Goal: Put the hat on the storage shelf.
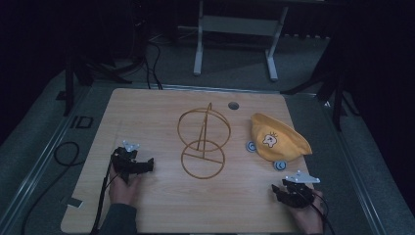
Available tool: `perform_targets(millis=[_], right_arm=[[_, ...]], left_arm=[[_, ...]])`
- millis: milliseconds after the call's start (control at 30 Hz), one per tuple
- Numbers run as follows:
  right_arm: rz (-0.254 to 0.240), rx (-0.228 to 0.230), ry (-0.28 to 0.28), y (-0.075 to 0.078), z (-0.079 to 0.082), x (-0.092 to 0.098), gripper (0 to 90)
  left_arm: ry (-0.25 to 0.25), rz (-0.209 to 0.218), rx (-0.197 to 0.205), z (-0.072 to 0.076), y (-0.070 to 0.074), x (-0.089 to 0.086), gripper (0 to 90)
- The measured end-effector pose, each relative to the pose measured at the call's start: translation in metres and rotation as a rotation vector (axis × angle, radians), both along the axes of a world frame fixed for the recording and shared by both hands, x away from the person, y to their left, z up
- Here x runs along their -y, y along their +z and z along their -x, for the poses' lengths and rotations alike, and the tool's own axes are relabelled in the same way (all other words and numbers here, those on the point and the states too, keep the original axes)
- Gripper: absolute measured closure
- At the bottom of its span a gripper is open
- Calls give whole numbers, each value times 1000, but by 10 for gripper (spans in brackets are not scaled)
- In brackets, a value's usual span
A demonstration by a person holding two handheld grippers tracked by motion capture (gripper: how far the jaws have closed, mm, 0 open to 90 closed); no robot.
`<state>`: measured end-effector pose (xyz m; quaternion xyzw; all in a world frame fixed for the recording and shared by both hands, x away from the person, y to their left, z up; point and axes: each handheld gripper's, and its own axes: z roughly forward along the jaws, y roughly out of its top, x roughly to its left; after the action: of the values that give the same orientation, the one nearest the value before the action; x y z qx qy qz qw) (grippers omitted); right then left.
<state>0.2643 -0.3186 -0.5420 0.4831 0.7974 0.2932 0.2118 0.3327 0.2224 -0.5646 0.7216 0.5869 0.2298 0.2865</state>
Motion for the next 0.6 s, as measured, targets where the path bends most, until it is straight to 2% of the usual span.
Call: perform_targets(millis=[600], right_arm=[[-7,8,-92,-2,-22,10,454]], left_arm=[[0,0,0,0,0,0,4]])
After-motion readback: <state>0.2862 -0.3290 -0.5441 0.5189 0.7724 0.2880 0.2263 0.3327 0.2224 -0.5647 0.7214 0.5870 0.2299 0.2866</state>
